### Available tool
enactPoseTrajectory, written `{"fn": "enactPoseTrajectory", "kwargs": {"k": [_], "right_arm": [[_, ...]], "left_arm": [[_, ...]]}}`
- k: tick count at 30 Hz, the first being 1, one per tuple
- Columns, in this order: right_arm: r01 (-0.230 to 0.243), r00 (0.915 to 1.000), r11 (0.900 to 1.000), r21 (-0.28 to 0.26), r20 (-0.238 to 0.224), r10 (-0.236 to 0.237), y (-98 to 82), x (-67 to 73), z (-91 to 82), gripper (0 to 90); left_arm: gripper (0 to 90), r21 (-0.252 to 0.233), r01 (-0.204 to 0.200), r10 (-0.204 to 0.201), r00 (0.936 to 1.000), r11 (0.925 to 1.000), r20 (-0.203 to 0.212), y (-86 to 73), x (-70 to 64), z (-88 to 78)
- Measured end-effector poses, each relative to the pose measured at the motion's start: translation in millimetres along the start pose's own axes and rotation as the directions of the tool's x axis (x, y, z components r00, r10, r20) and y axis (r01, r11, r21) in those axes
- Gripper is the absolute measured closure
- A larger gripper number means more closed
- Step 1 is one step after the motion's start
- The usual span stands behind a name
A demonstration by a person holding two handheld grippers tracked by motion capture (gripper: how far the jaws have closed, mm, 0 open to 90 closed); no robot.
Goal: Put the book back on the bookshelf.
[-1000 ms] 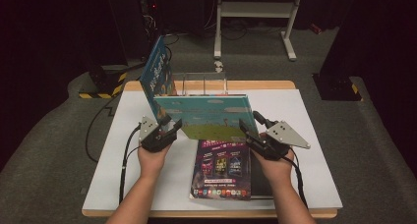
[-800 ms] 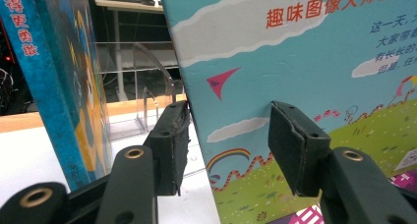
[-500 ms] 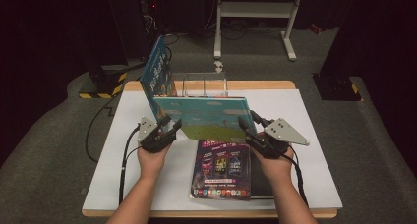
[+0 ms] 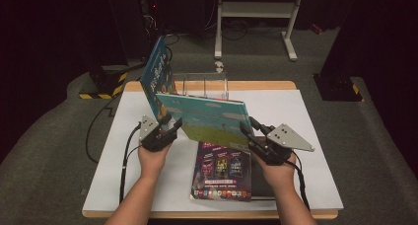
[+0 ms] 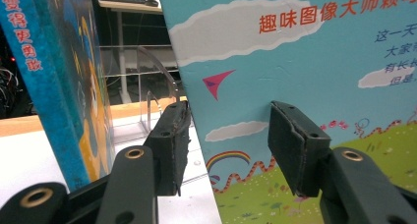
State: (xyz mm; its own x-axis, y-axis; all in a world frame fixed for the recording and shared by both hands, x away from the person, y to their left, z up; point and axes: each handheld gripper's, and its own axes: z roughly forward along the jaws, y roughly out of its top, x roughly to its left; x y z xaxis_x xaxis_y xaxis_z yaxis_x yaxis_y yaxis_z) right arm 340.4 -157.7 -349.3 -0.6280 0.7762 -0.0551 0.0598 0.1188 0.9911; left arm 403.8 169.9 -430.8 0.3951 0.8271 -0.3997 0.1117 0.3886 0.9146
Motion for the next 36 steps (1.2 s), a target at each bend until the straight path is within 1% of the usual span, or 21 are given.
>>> {"fn": "enactPoseTrajectory", "kwargs": {"k": [2,3,9,10,11,12,13,15,16,17,19,20,22,25,28,29,33,34,36], "right_arm": [[-0.003,1.0,1.0,-0.004,-0.002,0.003,-0.9,1.4,-1.5,67.6],[-0.002,1.0,1.0,-0.006,-0.006,0.002,-1.6,2.1,-2.5,68.0],[-0.005,0.9997,1.0,-0.012,-0.024,0.005,-3.1,4.1,-5.4,68.1],[-0.005,0.9997,1.0,-0.012,-0.024,0.005,-3.1,4.1,-5.4,68.1],[-0.005,0.9995,1.0,-0.013,-0.03,0.005,-3.5,4.0,-5.9,68.1],[-0.005,0.9995,1.0,-0.013,-0.03,0.005,-3.5,4.0,-5.9,68.1],[-0.005,0.9996,1.0,-0.013,-0.029,0.004,-3.7,4.0,-6.0,68.1],[-0.016,0.9995,1.0,-0.011,-0.028,0.015,-3.4,3.9,-5.7,68.2],[-0.017,0.9995,1.0,-0.009,-0.026,0.016,-3.1,3.8,-5.6,68.3],[-0.016,0.9996,1.0,-0.007,-0.024,0.016,-2.8,3.9,-5.6,68.5],[-0.013,0.9997,1.0,-0.004,-0.022,0.013,-2.3,4.2,-5.6,68.9],[-0.012,0.9997,1.0,-0.004,-0.02,0.012,-2.2,4.4,-5.6,69.1],[-0.013,0.9997,1.0,-0.007,-0.022,0.013,-2.4,4.7,-5.8,69.8],[-0.019,0.9996,1.0,-0.013,-0.022,0.019,-3.4,4.7,-6.5,70.9],[-0.029,0.999,0.999,-0.015,-0.033,0.029,-3.6,4.5,-6.9,71.1],[-0.026,0.9991,1.0,-0.016,-0.035,0.025,-3.5,4.6,-7.0,70.9],[-0.043,0.9981,0.999,-0.004,-0.043,0.043,-1.2,4.1,-5.9,69.0],[-0.047,0.9977,0.999,-0.005,-0.049,0.046,-0.2,3.7,-4.7,68.1],[-0.054,0.9957,0.998,-0.007,-0.076,0.054,3.8,3.7,-2.1,64.2]], "left_arm": [[50.0,-0.003,0.006,-0.006,1.0,1.0,0.002,0.0,0.1,0.5],[49.8,-0.005,0.016,-0.016,0.9999,0.9999,0.003,-0.2,0.3,0.8],[49.3,0.003,0.011,-0.011,0.9999,0.9999,0.003,-0.1,0.7,-3.1],[49.3,0.004,0.011,-0.011,0.9999,0.9999,0.004,0.1,1.3,-5.5],[49.1,-0.001,0.019,-0.019,0.9998,0.9998,0.001,-0.1,2.9,-9.1],[49.1,-0.001,0.019,-0.019,0.9998,0.9998,0.001,-0.1,2.9,-9.1],[49.1,0.004,0.02,-0.02,0.9998,0.9998,-0.007,-0.4,5.7,-11.4],[49.1,0.005,0.025,-0.025,0.9996,0.9997,-0.01,-0.5,7.5,-14.4],[49.1,0.008,0.019,-0.019,0.9998,0.9998,-0.01,-0.6,7.8,-16.8],[49.1,0.015,0.004,-0.004,1.0,0.9999,-0.008,-0.8,8.4,-19.8],[49.1,0.016,-0.002,0.002,1.0,0.9999,-0.004,-1.0,9.7,-26.5],[49.1,0.016,0.002,-0.002,1.0,0.9999,-0.004,-1.5,10.4,-30.0],[49.1,0.02,-0.005,0.005,1.0,0.9998,-0.007,-2.7,14.2,-37.9],[49.1,0.012,0.03,-0.03,0.9991,0.9995,-0.03,-6.1,23.2,-46.9],[49.1,0.016,0.051,-0.05,0.9977,0.9986,-0.046,-9.8,29.6,-51.5],[49.1,0.025,0.046,-0.045,0.9978,0.9986,-0.048,-10.1,31.1,-52.1],[49.1,0.019,0.049,-0.049,0.9977,0.9986,-0.046,-9.7,32.1,-54.0],[49.1,0.015,0.056,-0.055,0.9974,0.9983,-0.045,-10.1,31.4,-53.4],[49.1,0.021,0.056,-0.055,0.9975,0.9982,-0.044,-10.7,31.2,-53.2]]}}
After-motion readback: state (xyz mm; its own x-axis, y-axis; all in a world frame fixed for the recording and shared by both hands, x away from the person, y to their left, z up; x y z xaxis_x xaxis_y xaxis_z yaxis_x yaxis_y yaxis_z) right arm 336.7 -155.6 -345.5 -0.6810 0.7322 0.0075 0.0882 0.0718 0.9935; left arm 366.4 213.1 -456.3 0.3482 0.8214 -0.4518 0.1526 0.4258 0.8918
